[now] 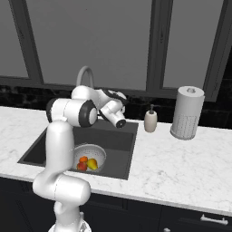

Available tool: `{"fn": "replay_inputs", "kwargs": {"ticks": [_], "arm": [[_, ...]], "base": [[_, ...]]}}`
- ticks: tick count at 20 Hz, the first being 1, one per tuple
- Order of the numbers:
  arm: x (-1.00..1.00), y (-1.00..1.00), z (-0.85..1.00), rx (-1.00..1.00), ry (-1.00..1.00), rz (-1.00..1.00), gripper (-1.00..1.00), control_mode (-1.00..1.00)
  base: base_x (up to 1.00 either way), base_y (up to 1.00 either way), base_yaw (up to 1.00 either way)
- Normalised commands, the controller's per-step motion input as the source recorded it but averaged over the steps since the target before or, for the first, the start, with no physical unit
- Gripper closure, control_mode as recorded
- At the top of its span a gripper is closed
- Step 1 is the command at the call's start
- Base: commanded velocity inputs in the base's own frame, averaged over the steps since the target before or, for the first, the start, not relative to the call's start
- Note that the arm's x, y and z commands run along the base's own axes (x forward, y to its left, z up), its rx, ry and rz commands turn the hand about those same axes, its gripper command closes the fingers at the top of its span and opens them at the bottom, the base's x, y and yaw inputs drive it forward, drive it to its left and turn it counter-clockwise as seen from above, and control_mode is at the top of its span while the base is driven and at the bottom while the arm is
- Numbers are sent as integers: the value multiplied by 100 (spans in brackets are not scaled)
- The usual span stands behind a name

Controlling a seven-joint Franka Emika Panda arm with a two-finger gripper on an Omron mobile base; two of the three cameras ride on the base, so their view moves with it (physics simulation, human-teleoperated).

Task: Put the colander in the sink, put the pear, tangerine, apple in the colander, and turn on the sink faucet and pour water over the colander.

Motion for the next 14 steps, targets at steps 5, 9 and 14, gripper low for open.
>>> {"fn": "replay_inputs", "kwargs": {"ticks": [5, 9, 14], "arm": [[8, 4, 1, -3, 0, -6, -100, -100], [8, 0, 1, 0, 0, -4, 100, -100], [4, -8, 0, 0, 0, -4, 100, -100]], "base": [[0, 0, 0], [0, 0, 0], [0, 0, 0]]}}
